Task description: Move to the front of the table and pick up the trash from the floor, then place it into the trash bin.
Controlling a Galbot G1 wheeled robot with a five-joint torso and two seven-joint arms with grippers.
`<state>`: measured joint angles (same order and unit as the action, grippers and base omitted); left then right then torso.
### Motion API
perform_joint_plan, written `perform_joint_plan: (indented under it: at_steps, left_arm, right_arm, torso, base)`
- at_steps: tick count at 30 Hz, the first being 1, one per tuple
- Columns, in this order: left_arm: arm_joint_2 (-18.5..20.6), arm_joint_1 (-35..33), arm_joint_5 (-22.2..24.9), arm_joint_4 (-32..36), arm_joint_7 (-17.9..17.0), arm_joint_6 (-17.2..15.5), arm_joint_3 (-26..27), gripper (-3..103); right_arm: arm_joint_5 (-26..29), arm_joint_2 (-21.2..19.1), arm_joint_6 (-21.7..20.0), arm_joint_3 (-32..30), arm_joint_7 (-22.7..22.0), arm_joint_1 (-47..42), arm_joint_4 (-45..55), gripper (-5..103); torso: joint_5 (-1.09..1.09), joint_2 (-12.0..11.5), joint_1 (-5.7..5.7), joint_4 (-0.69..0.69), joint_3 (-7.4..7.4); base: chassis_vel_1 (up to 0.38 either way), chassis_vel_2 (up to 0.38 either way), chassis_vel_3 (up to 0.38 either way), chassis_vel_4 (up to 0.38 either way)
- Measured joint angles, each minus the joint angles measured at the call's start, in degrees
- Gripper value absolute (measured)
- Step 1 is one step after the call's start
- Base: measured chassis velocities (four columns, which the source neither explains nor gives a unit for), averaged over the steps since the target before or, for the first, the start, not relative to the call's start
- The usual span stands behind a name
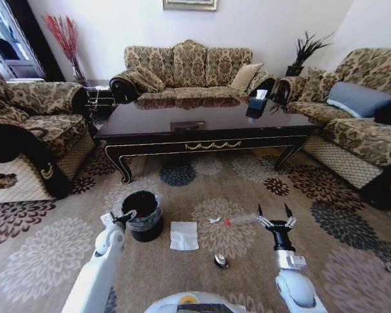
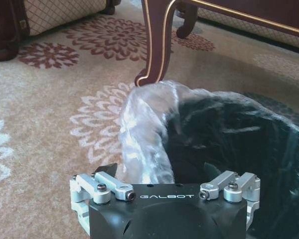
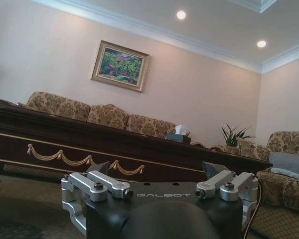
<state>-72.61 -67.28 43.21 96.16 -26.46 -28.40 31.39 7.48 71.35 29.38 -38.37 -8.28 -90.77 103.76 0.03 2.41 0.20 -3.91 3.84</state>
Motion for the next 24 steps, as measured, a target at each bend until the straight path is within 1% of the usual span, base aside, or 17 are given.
perform_joint_plan:
  at_steps: [1, 3, 6, 7, 8, 9, 11, 12, 15, 16, 18, 19, 21, 22, 23, 24]
  left_arm:
    - [0.0, 0.0, -0.2, 0.0, 0.0, 0.0, 0.0, 93]
    - [0.1, -0.1, -0.4, 0.0, 0.0, 0.1, 0.0, 93]
    - [0.4, -0.6, -1.3, 0.6, 0.1, 0.4, 0.1, 77]
    - [0.4, -0.6, -1.3, 0.6, 0.1, 0.4, 0.1, 77]
    - [0.5, -0.8, -1.4, 0.8, 0.1, 0.4, 0.1, 72]
    - [0.6, -1.0, -1.5, 1.1, 0.1, 0.4, 0.1, 72]
    - [1.1, -1.5, -2.1, 1.9, 0.1, 0.1, 0.3, 61]
    - [1.1, -1.5, -2.1, 1.9, 0.1, 0.1, 0.3, 61]
    - [1.7, -2.3, -2.6, 2.9, -0.3, -0.9, 0.8, 44]
    - [1.7, -2.3, -2.6, 2.9, -0.3, -0.9, 0.8, 44]
    - [2.2, -3.0, -2.6, 3.6, -0.9, -1.7, 1.2, 33]
    - [2.2, -3.0, -2.6, 3.6, -0.9, -1.7, 1.2, 33]
    - [2.8, -4.0, -3.2, 4.7, -1.2, -2.3, 1.8, 23]
    - [3.0, -4.3, -3.6, 5.1, -1.3, -2.4, 1.9, 23]
    - [3.2, -4.7, -3.9, 5.6, -1.3, -2.5, 2.2, 18]
    - [3.2, -4.7, -3.9, 5.6, -1.3, -2.5, 2.2, 18]
  right_arm:
    - [0.0, 0.0, 0.0, 0.0, 0.0, -0.1, 0.1, 100]
    - [0.0, 0.0, 0.1, -0.1, 0.0, -0.2, 0.1, 100]
    - [0.0, -0.2, 0.2, -0.4, 0.0, -0.5, 0.4, 100]
    - [0.0, -0.2, 0.2, -0.4, 0.0, -0.5, 0.4, 100]
    - [0.0, -0.2, 0.3, -0.5, 0.0, -0.6, 0.5, 100]
    - [0.0, -0.3, 0.3, -0.5, 0.0, -0.6, 0.7, 100]
    - [0.0, -0.3, 0.3, -0.6, 0.0, -0.8, 1.0, 100]
    - [0.0, -0.3, 0.3, -0.6, 0.0, -0.8, 1.0, 100]
    - [0.0, -0.3, 0.3, -0.6, 0.0, -0.9, 1.2, 100]
    - [0.0, -0.3, 0.3, -0.6, 0.0, -0.9, 1.2, 100]
    - [0.0, -0.3, 0.4, -0.6, 0.0, -1.0, 1.2, 100]
    - [0.0, -0.3, 0.4, -0.6, 0.0, -1.0, 1.2, 100]
    - [-0.2, -0.3, 0.1, -0.7, -1.0, -0.8, 1.0, 100]
    - [-0.3, -0.3, -0.1, -0.7, -1.4, -0.7, 0.9, 100]
    - [-0.3, -0.3, -0.5, -0.7, -1.9, -0.6, 0.7, 100]
    - [-0.3, -0.3, -0.5, -0.7, -1.9, -0.6, 0.7, 100]
  torso:
    - [-0.01, 0.0, 0.0, 0.0, 0.0]
    - [-0.01, 0.0, 0.0, -0.01, 0.0]
    - [-0.05, 0.0, 0.01, -0.03, 0.02]
    - [-0.05, 0.0, 0.01, -0.03, 0.02]
    - [-0.06, 0.0, 0.01, -0.02, 0.02]
    - [-0.06, 0.0, 0.01, -0.02, 0.03]
    - [-0.07, 0.0, 0.01, -0.02, 0.03]
    - [-0.07, 0.0, 0.01, -0.02, 0.03]
    - [-0.05, 0.0, 0.01, -0.01, 0.02]
    - [-0.05, 0.0, 0.01, -0.01, 0.02]
    - [-0.04, 0.0, 0.01, -0.01, 0.02]
    - [-0.04, 0.0, 0.01, -0.01, 0.02]
    - [-0.04, 0.0, 0.01, -0.01, 0.02]
    - [-0.04, 0.0, 0.01, 0.0, 0.02]
    - [-0.03, 0.0, 0.01, -0.01, 0.02]
    - [-0.03, 0.0, 0.01, -0.01, 0.02]
  base:
    - [0.0, 0.0, 0.0, 0.0]
    - [0.0, 0.0, 0.0, 0.0]
    - [0.0, 0.0, 0.0, 0.0]
    - [0.0, 0.0, 0.0, 0.0]
    - [0.0, 0.0, 0.0, 0.0]
    - [0.0, 0.0, 0.0, 0.0]
    - [0.0, 0.0, 0.0, 0.0]
    - [0.0, 0.0, 0.0, 0.0]
    - [0.0, 0.0, 0.0, 0.0]
    - [0.0, 0.0, 0.0, 0.0]
    - [0.0, 0.0, 0.0, 0.0]
    - [0.0, 0.0, 0.0, 0.0]
    - [0.0, 0.0, 0.0, 0.0]
    - [0.0, 0.0, 0.0, 0.0]
    - [0.0, 0.0, 0.0, 0.0]
    - [0.0, 0.0, 0.0, 0.0]
